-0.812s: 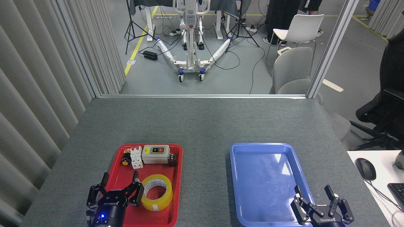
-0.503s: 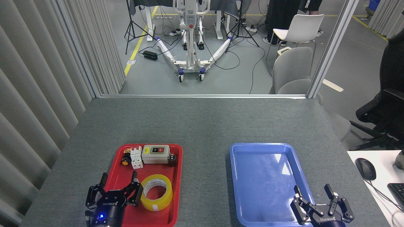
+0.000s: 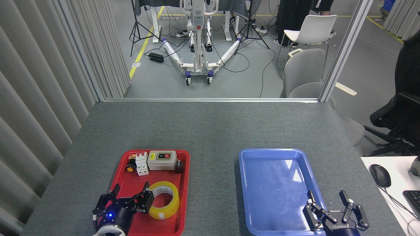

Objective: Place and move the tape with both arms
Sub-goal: 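Move the left gripper to the yellow tape roll in the red tray, then grasp the yellow tape roll with the left gripper, then lift the tape and carry it toward the right gripper, then move the right gripper to the tape and grasp it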

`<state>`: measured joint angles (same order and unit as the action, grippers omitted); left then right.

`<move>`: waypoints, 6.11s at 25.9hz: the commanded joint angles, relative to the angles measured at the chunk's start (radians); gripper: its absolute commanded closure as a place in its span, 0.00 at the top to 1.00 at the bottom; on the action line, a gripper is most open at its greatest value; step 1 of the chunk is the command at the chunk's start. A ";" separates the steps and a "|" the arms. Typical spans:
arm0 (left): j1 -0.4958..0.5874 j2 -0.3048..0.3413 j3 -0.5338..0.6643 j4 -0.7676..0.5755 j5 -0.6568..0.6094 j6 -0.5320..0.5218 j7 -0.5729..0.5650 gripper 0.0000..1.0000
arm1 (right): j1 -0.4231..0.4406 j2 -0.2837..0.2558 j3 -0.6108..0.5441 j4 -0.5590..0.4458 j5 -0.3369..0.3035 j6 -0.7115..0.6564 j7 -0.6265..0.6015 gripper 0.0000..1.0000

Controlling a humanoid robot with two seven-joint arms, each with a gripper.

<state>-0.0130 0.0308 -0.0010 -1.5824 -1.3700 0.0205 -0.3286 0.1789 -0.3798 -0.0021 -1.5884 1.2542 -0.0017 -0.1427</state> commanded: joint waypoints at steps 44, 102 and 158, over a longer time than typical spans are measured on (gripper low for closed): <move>-0.392 0.009 -0.171 0.348 -0.006 0.124 -0.873 1.00 | 0.001 0.065 0.001 0.004 0.005 0.014 0.003 1.00; -0.140 -0.150 -0.010 0.044 1.065 -0.097 -1.235 0.00 | -0.007 0.015 0.109 -0.053 0.039 -0.110 -0.006 1.00; -0.140 -0.146 -0.019 0.097 1.066 -0.070 -1.268 0.00 | -0.246 -0.200 0.499 0.010 -0.504 -0.721 0.281 0.22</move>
<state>-0.1527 -0.1152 -0.0218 -1.4850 -0.3037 -0.0471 -1.5965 -0.0575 -0.5854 0.4854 -1.5833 0.7459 -0.7240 0.1408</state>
